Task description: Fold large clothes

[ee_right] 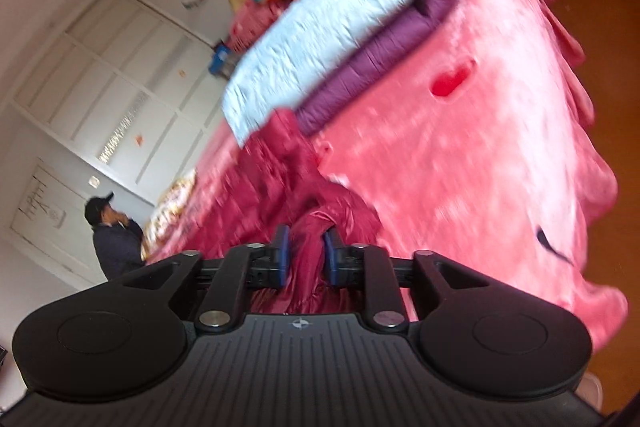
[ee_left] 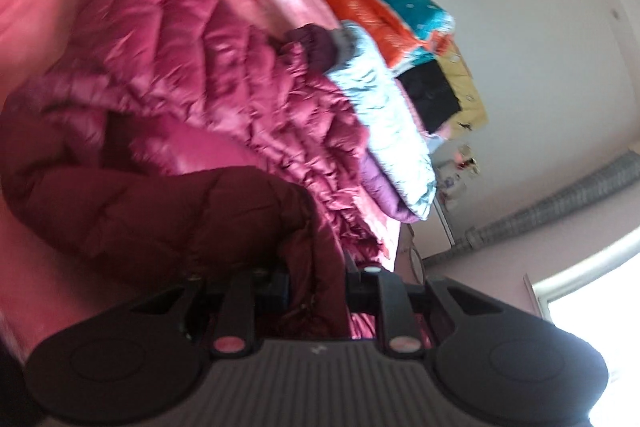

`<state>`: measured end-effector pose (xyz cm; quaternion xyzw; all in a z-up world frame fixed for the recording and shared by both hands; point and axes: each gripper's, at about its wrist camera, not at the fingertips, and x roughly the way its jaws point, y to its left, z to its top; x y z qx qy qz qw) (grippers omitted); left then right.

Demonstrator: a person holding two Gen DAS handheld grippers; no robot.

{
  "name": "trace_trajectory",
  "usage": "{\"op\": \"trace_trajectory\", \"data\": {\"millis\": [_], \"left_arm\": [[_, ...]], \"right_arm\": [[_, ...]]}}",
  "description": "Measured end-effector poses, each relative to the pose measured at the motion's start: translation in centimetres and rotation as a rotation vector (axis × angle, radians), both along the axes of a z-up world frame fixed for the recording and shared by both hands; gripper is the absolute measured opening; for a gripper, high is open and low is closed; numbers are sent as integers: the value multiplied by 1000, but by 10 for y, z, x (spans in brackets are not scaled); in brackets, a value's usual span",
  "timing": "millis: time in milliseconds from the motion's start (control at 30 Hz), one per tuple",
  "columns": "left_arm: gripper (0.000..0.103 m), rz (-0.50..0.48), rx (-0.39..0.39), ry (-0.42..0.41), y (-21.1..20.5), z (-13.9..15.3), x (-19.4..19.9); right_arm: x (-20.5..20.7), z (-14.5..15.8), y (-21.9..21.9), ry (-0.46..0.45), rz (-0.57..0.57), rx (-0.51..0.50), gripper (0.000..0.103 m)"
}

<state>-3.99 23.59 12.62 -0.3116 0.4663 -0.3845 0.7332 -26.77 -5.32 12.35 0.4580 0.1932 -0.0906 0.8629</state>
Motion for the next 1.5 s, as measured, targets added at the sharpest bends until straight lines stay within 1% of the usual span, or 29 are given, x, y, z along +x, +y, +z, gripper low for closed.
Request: {"op": "trace_trajectory", "data": {"millis": [33,67,100,133,167,200,233,300,400,467,533,600,667,767,833,900,967,1000,1067,1100,1167,1233,1300,1433,1500], "left_arm": [[19,6,7,8,-2,-1,-3],[19,10,15,12,-3,-1,-4],[19,13,22,13,-4,0,-5],[19,16,28,16,-7,-2,-4],[19,19,31,21,-9,-3,-4],[19,23,32,28,-11,-3,-4],[19,28,33,35,-14,-3,-2],[19,39,34,45,-15,-3,-1],[19,57,37,55,-17,-3,-1],[19,76,25,76,-17,-3,0],[19,95,12,98,-17,-4,1],[19,116,-1,120,-16,-5,2],[19,143,-20,153,-14,-7,4],[19,197,-60,195,-10,-8,10],[19,227,-79,200,-8,-5,13],[19,258,-92,205,-6,-2,18],[19,289,-111,214,-4,1,24],[19,303,-117,212,-3,3,27],[19,327,-117,203,-2,7,32],[19,338,-115,202,-2,8,34],[19,354,-118,216,-2,6,37],[19,357,-119,228,-3,2,38],[19,358,-116,233,-2,0,39],[19,365,-119,236,0,1,41],[19,368,-117,233,2,0,41]], "right_arm": [[-4,2,2,9,-4,-11,70],[-7,4,3,17,-10,-27,75],[-9,7,3,30,-14,-44,75],[-10,9,3,47,-19,-66,78],[-15,13,5,64,-29,-97,85],[-20,17,8,81,-41,-133,89],[-24,23,10,93,-48,-172,96],[-33,35,19,98,-44,-248,98],[-43,55,39,82,-22,-319,99],[-49,68,55,61,20,-366,101],[-50,77,75,46,92,-402,103],[-51,81,95,54,162,-444,103],[-52,82,112,75,231,-485,103],[-59,78,136,144,318,-583,103],[-71,73,151,193,372,-654,103],[-87,71,162,227,419,-694,103],[-103,68,165,275,446,-705,103],[-109,67,163,298,437,-712,103],[-122,68,155,334,375,-723,103],[-128,70,147,344,333,-711,103],[-136,72,130,329,237,-656,103],[-138,70,110,290,164,-566,103],[-129,62,99,278,153,-532,103],[-92,36,89,351,205,-493,103],[-81,27,89,367,205,-473,103]]}}
